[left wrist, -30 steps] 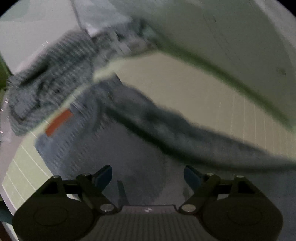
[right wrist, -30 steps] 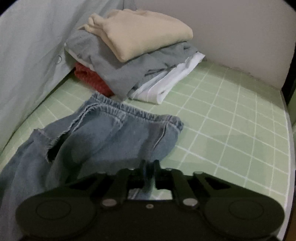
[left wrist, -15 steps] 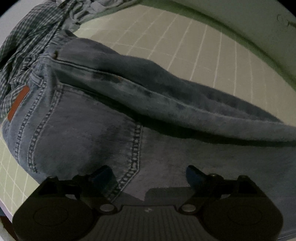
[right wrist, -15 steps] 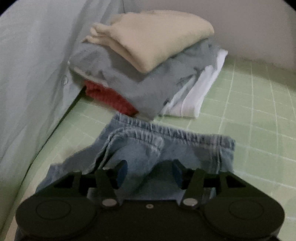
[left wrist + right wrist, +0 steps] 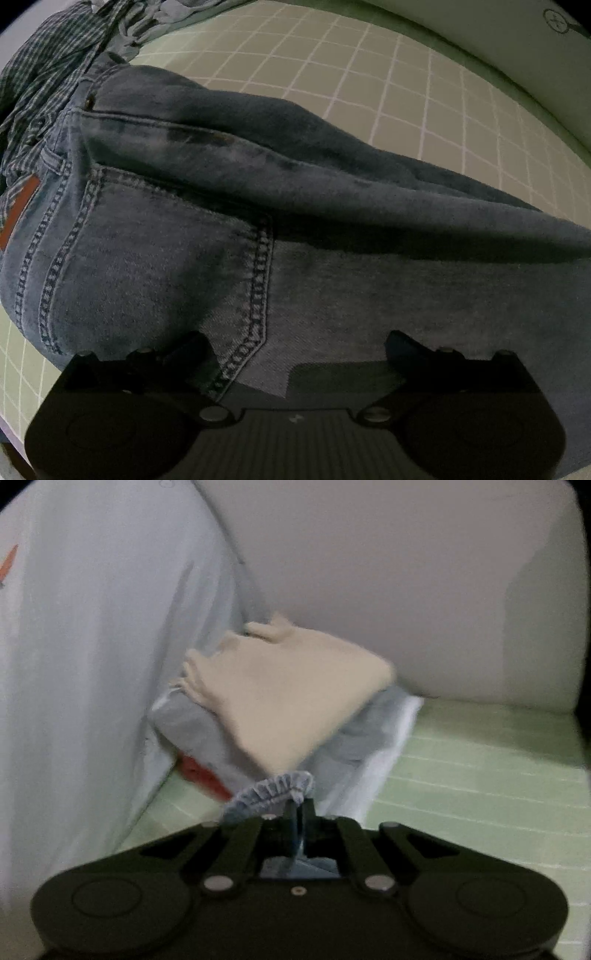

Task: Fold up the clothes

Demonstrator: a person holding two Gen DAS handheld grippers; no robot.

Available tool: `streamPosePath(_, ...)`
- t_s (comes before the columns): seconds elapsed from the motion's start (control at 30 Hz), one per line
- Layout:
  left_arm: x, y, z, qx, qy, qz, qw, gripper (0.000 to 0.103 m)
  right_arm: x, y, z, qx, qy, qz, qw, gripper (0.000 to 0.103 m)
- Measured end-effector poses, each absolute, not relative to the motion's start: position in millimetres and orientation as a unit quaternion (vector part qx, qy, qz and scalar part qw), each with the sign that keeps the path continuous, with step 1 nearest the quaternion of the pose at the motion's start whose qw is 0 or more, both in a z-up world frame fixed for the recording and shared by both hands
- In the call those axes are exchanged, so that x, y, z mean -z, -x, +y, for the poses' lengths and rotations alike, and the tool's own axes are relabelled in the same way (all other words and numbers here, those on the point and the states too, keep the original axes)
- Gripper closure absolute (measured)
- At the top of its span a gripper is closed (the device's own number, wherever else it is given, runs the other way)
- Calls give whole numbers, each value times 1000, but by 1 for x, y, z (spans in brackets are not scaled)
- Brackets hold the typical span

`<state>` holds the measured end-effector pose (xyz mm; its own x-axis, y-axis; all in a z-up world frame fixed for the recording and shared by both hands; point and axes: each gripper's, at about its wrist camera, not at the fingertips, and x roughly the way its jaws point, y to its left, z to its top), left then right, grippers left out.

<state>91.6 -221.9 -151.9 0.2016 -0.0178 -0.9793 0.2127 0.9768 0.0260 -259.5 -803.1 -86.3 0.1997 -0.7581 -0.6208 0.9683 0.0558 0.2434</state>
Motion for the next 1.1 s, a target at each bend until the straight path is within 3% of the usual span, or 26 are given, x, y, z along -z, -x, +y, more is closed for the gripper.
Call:
streamPosePath(0.1, 151, -92, -222, 73, -78, 629, 770, 0, 134, 259, -813, 605, -301, 281, 682, 99)
streamPosePath(0.17, 150, -93, -222, 74, -79, 631, 768, 0, 154, 260, -810, 606, -305, 310, 666, 96)
streamPosePath(0.2, 150, -93, -222, 75, -79, 632, 767, 0, 151, 260, -802, 611, -298, 298, 669, 87)
streamPosePath(0.23, 150, -92, -222, 75, -80, 631, 768, 0, 148, 259, -795, 616, -291, 287, 673, 68)
streamPosePath(0.3, 149, -93, -222, 72, -80, 633, 767, 0, 143, 247, -780, 615, -263, 271, 692, 51)
streamPosePath(0.43, 147, -94, -223, 65, -81, 638, 763, 0, 142, 201, -748, 560, -203, 288, 750, 50)
streamPosePath(0.7, 125, -98, -242, 93, -106, 584, 800, 0, 171, 139, -713, 460, -204, 327, 800, 49)
streamPosePath(0.87, 127, -120, -269, 101, -140, 562, 809, 0, 185, 141, -740, 482, -244, 321, 778, 40)
streamPosePath(1.1, 133, -172, -281, 35, -73, 575, 814, 0, 182, 143, -817, 523, -254, 311, 751, 42)
